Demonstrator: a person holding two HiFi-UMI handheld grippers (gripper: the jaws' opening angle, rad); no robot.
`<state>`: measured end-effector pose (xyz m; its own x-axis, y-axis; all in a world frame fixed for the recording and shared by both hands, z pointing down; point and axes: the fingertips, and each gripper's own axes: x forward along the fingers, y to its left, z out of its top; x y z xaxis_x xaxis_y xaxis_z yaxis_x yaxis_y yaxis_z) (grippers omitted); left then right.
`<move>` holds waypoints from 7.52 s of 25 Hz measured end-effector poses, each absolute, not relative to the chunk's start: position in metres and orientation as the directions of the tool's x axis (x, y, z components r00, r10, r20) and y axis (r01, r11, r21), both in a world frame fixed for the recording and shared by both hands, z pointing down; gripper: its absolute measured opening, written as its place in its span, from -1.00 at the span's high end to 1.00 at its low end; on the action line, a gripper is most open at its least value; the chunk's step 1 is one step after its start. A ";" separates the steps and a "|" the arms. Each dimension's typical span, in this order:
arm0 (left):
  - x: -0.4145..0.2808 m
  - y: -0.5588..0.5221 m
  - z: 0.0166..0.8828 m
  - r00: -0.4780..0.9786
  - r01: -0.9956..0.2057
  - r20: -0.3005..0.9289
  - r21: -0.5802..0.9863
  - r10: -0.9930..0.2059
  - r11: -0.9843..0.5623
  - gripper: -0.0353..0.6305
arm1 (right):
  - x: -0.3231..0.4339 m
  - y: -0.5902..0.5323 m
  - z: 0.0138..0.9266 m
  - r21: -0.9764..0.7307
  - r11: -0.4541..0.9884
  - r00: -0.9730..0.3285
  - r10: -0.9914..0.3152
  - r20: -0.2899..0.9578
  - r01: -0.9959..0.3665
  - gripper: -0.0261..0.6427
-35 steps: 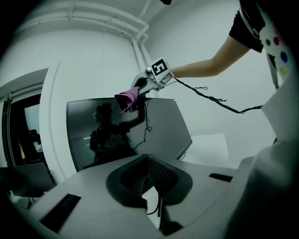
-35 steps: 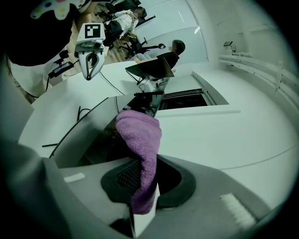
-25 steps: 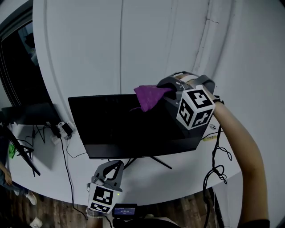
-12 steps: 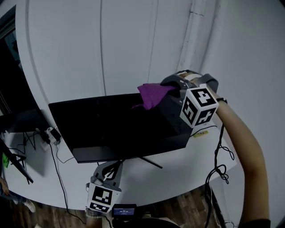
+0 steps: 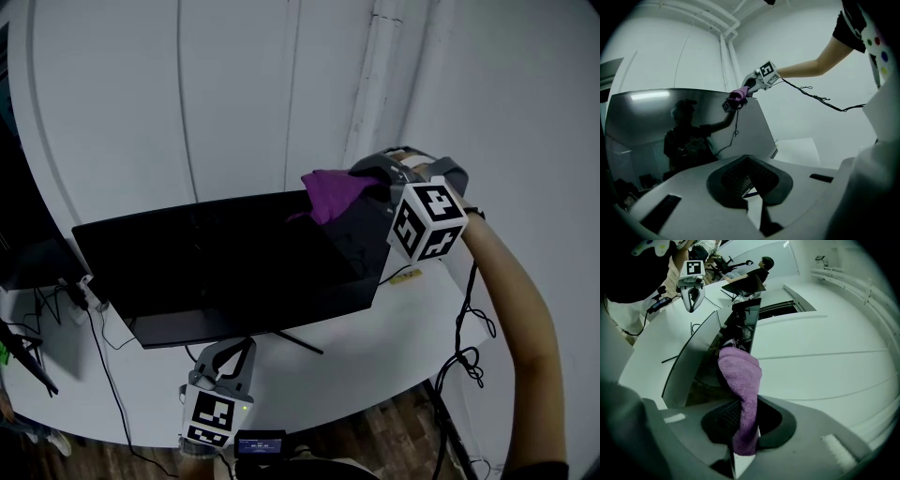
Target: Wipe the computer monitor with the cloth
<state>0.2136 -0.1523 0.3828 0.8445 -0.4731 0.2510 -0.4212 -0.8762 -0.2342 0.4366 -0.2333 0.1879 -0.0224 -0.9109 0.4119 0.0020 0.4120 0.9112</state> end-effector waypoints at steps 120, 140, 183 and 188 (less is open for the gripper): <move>0.097 -0.139 0.417 0.645 -0.638 0.374 -0.216 -0.667 -0.739 0.88 | 0.444 -0.147 0.569 0.080 0.061 -0.007 -0.833 0.553 -0.995 0.72; 0.022 -0.166 0.415 0.628 -0.664 0.375 -0.199 -0.682 -0.721 0.88 | 0.321 -0.185 0.571 0.046 0.144 -0.094 -0.826 0.556 -0.989 0.72; -0.114 -0.213 0.430 0.573 -0.728 0.374 -0.175 -0.729 -0.663 0.88 | 0.065 -0.255 0.564 0.105 0.448 -0.320 -0.766 0.558 -0.888 0.72; -0.127 -0.214 0.432 0.565 -0.740 0.370 -0.168 -0.738 -0.651 0.88 | 0.034 -0.262 0.561 0.112 0.501 -0.362 -0.745 0.561 -0.858 0.72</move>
<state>-0.1266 -0.2142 0.4315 0.5648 -0.7376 0.3701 -0.7400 -0.6512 -0.1684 0.0339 -0.2618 0.5609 -0.3620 -0.7446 0.5608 -0.8580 0.5014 0.1119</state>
